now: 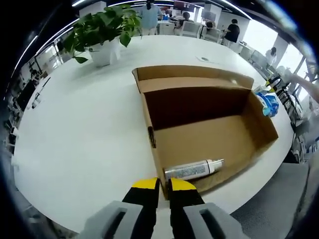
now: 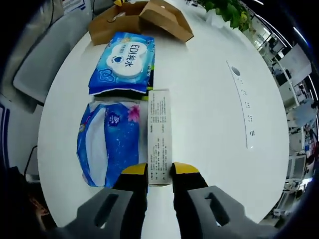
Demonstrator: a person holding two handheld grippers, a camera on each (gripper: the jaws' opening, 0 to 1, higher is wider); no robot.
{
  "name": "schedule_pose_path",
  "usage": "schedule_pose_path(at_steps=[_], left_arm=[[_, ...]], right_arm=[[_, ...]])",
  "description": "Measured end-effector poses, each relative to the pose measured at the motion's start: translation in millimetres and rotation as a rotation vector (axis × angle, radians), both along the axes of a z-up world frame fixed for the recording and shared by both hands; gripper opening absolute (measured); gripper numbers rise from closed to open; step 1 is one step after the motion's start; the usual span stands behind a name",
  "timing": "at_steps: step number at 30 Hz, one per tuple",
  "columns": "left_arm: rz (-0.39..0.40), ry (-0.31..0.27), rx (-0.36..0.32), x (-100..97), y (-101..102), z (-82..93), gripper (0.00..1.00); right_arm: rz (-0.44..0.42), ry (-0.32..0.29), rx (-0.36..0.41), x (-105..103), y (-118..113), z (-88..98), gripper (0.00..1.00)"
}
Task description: Operate the shoe box by opening the lid, removing the specified soft item, and placing it in the target area until the item is outside and the box remains undamaged.
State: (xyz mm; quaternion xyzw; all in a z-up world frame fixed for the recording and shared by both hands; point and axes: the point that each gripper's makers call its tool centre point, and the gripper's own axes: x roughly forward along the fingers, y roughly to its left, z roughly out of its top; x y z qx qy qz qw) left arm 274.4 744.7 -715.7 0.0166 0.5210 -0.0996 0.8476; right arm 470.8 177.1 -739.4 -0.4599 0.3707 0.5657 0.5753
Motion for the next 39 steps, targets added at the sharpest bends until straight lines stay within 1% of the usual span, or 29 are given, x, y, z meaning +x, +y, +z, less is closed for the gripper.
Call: schedule_pose_path(at_steps=[5, 11, 22, 28, 32, 36, 39], left_arm=[[-0.002, 0.000, -0.002, 0.1, 0.2, -0.2, 0.07], [-0.009, 0.001, 0.003, 0.0, 0.1, -0.1, 0.07], [-0.020, -0.002, 0.015, 0.9, 0.8, 0.1, 0.07], [-0.049, -0.005, 0.034, 2.3, -0.1, 1.7, 0.08], [-0.083, -0.006, 0.044, 2.9, -2.8, 3.7, 0.11], [-0.116, -0.018, 0.057, 4.8, -4.4, 8.5, 0.13], [-0.141, -0.042, 0.062, 8.9, -5.1, 15.6, 0.15]], right_arm=[[-0.003, -0.008, -0.006, 2.9, -0.8, -0.4, 0.16], [-0.002, -0.031, -0.013, 7.9, -2.0, -0.1, 0.16], [-0.038, -0.057, -0.017, 10.7, -2.5, 2.0, 0.18], [-0.081, -0.082, 0.008, 11.5, 0.0, 12.5, 0.21], [-0.122, -0.088, 0.033, 7.8, 1.8, 19.7, 0.25], [-0.162, -0.089, 0.060, -1.5, 3.9, 28.2, 0.30], [-0.204, -0.095, 0.082, -7.8, 4.4, 35.3, 0.33]])
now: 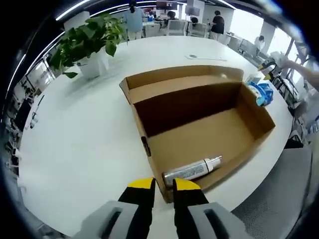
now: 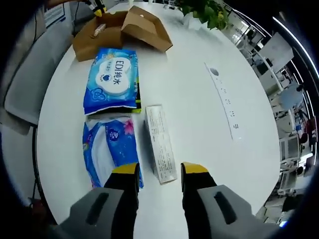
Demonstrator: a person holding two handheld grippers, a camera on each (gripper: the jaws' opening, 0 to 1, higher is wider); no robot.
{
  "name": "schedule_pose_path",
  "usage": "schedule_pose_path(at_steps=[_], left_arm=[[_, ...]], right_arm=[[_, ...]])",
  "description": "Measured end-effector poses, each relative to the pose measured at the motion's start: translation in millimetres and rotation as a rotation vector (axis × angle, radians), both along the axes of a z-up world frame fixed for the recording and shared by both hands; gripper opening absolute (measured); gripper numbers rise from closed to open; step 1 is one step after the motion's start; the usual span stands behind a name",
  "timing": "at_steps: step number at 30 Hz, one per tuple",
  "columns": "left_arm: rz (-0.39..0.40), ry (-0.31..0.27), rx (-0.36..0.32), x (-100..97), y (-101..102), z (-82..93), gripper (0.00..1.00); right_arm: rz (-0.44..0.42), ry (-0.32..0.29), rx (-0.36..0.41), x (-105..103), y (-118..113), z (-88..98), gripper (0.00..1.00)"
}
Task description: Operate the shoe box by opening the lid, removing the specified soft item, and placing it in the target area until the item is outside and the box remains undamaged.
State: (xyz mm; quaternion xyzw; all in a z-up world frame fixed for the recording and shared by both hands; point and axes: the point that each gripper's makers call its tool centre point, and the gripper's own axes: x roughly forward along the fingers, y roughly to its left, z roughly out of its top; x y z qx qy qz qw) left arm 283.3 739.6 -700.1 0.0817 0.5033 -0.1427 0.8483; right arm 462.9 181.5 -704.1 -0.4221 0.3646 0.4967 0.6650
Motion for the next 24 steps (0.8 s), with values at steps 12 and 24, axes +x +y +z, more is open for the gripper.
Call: schedule_pose_path(at_steps=[12, 24], left_arm=[[-0.137, -0.056, 0.002, 11.8, -15.8, 19.1, 0.19], [-0.335, -0.049, 0.011, 24.5, -35.7, 21.0, 0.25]], right_arm=[[-0.144, 0.001, 0.116, -41.1, 12.4, 25.0, 0.53], [-0.248, -0.037, 0.232, -78.4, 30.2, 45.8, 0.75]])
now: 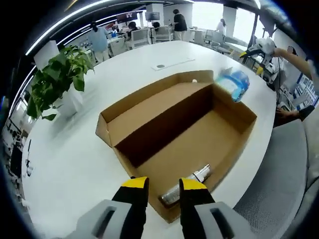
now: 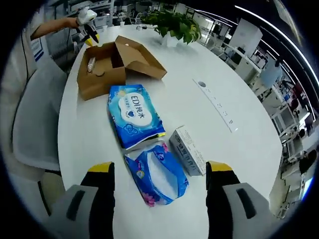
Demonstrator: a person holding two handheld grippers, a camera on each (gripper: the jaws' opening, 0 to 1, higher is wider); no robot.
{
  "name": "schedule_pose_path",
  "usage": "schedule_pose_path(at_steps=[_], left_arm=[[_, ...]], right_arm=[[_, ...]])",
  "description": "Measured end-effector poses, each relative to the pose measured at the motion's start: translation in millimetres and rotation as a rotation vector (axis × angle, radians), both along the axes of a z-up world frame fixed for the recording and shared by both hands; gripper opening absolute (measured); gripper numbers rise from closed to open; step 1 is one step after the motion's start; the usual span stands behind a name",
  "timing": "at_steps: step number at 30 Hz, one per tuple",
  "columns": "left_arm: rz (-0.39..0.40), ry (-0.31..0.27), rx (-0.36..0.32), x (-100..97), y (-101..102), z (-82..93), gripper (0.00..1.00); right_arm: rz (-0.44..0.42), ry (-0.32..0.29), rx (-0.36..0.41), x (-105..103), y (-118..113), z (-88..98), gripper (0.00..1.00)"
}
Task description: Operate the shoe box by opening the lid, removing the specified soft item, and placing it in the target area until the item is outside and the box remains undamaged.
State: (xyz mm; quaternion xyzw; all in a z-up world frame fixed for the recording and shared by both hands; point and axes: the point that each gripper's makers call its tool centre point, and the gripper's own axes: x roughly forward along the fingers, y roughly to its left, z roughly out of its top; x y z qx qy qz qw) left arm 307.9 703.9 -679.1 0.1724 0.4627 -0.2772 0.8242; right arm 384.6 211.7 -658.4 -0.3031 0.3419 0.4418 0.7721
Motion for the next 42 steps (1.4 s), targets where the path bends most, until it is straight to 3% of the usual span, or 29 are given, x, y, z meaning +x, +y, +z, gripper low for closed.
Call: schedule_pose_path(at_steps=[12, 29, 42], left_arm=[[-0.219, 0.044, -0.013, 2.9, -17.7, -7.9, 0.28], [-0.457, 0.145, 0.054, 1.6, -26.9, -28.4, 0.32], [-0.694, 0.255, 0.111, -15.8, -35.0, -56.2, 0.37]], right_arm=[[-0.151, -0.049, 0.190, -35.4, 19.2, 25.3, 0.96], [-0.248, -0.101, 0.279, -91.5, 35.6, 42.5, 0.96], [-0.278, -0.096, 0.319, -107.1, 44.4, 49.2, 0.96]])
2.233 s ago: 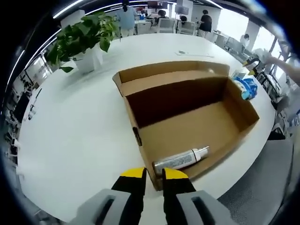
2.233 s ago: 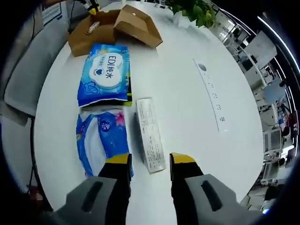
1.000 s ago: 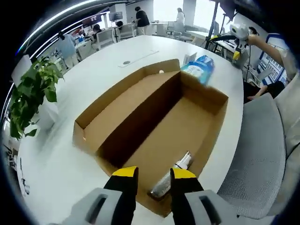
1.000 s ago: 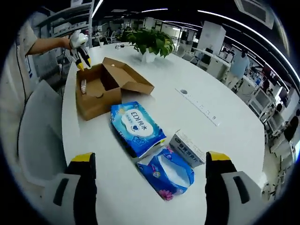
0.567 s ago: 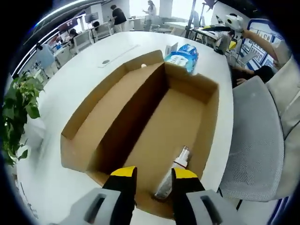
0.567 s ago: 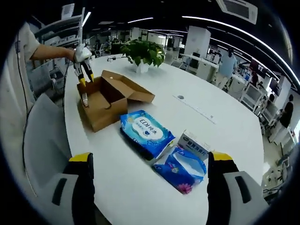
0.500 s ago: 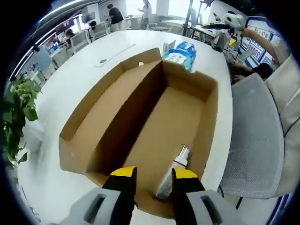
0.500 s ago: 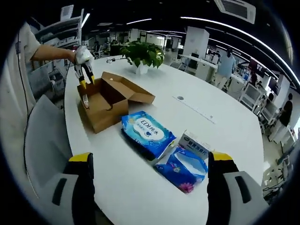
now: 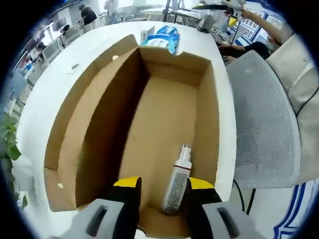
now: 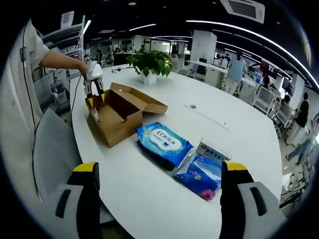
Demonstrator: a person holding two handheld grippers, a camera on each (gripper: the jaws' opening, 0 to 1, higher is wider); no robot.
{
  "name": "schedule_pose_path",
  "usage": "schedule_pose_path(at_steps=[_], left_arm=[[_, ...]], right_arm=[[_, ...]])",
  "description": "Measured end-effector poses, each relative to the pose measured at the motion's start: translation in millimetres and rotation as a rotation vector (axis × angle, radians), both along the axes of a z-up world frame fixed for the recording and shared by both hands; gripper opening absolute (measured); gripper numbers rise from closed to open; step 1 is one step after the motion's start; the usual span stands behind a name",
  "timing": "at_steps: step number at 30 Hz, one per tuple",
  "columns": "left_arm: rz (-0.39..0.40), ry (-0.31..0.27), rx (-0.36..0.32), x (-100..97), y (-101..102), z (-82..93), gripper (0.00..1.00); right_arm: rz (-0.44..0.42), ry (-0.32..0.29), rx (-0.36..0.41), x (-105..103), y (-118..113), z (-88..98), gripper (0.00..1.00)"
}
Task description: Operate the shoe box by opening the lid, removing the specified soft item, and placing it in the target area until the item is outside and the box remains undamaged.
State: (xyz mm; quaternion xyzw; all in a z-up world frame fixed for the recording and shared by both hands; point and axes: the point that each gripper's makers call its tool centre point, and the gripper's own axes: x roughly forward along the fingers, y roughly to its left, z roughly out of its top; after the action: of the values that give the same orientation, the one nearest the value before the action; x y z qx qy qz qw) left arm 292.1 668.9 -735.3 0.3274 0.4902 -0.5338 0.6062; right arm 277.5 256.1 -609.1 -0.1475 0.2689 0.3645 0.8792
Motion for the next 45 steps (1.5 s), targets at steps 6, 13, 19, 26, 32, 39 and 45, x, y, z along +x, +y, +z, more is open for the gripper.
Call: schedule_pose_path(at_steps=[6, 13, 19, 26, 32, 39, 45], left_arm=[[-0.092, 0.026, 0.023, -5.9, 2.5, -12.3, 0.42], [-0.178, 0.036, 0.043, -9.2, 6.6, -21.8, 0.42], [-0.235, 0.048, 0.066, -11.2, 7.7, -34.1, 0.41], [-0.289, 0.033, 0.068, -11.6, 2.8, -40.5, 0.40], [-0.315, -0.001, 0.058, -10.1, -1.3, -45.3, 0.39], [-0.296, -0.065, 0.054, -2.5, -4.0, -46.0, 0.27], [-0.274, -0.066, 0.055, -3.4, -5.4, -45.9, 0.24]], right_arm=[[-0.029, 0.011, 0.016, -2.5, -1.5, -4.8, 0.96], [-0.054, 0.031, 0.027, -8.3, -1.7, -11.8, 0.96], [-0.071, 0.044, 0.011, -8.7, -8.0, -15.7, 0.96], [-0.089, 0.032, 0.013, -7.9, -13.7, -12.3, 0.96], [-0.087, 0.035, 0.018, -10.8, -9.2, -14.6, 0.96], [-0.074, 0.030, 0.033, -10.9, -1.2, -13.8, 0.96], [-0.064, 0.024, 0.043, -10.9, 4.3, -12.8, 0.96]])
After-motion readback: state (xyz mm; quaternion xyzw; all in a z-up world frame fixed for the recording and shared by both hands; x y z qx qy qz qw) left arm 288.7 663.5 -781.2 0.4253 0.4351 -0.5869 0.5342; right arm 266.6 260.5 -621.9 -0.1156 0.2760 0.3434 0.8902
